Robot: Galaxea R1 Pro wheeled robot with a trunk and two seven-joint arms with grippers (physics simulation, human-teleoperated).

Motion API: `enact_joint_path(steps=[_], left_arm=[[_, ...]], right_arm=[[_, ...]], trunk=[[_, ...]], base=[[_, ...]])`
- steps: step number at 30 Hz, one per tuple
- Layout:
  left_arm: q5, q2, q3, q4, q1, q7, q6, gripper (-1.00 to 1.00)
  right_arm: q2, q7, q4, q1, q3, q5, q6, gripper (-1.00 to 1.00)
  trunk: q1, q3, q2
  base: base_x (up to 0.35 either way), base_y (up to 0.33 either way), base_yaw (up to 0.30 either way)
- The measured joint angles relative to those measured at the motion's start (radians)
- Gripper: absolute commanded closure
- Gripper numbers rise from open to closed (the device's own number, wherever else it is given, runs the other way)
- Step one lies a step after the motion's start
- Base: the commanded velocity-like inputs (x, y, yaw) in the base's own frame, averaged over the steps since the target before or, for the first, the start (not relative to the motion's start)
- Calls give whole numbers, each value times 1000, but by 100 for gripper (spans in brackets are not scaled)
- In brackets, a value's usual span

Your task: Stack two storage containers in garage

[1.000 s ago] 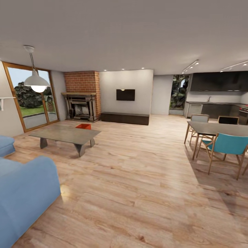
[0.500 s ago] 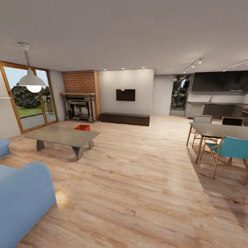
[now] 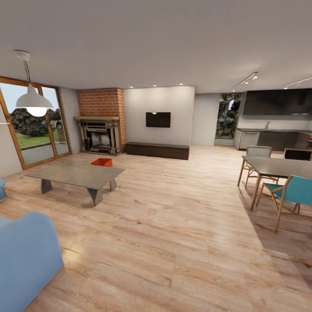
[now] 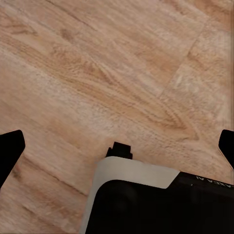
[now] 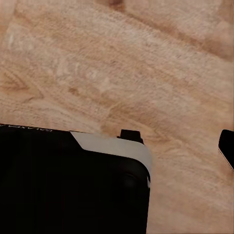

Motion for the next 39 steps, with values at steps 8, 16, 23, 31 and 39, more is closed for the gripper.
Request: enact_joint_path(steps=[8, 16, 23, 31, 39], left_arm=[[0, 0, 0, 0, 0, 0, 0, -100], [1, 0, 0, 0, 0, 0, 0, -100], [1, 0, 0, 0, 0, 0, 0, -100], [1, 0, 0, 1, 0, 1, 0, -100], [1, 0, 0, 0, 0, 1, 0, -100]], right_arm=[[0, 0, 0, 0, 0, 0, 0, -100], [0, 0, 0, 0, 1, 0, 0, -100], [0, 0, 0, 0, 1, 0, 0, -100], [0, 0, 0, 0, 1, 0, 0, -100], [0, 0, 0, 0, 0, 0, 0, -100]], trunk=[[0, 0, 0], [0, 0, 0], [0, 0, 0], [0, 0, 0], [0, 0, 0]], base=[[322, 0, 0], [322, 0, 0], [322, 0, 0], [322, 0, 0], [321, 0, 0]])
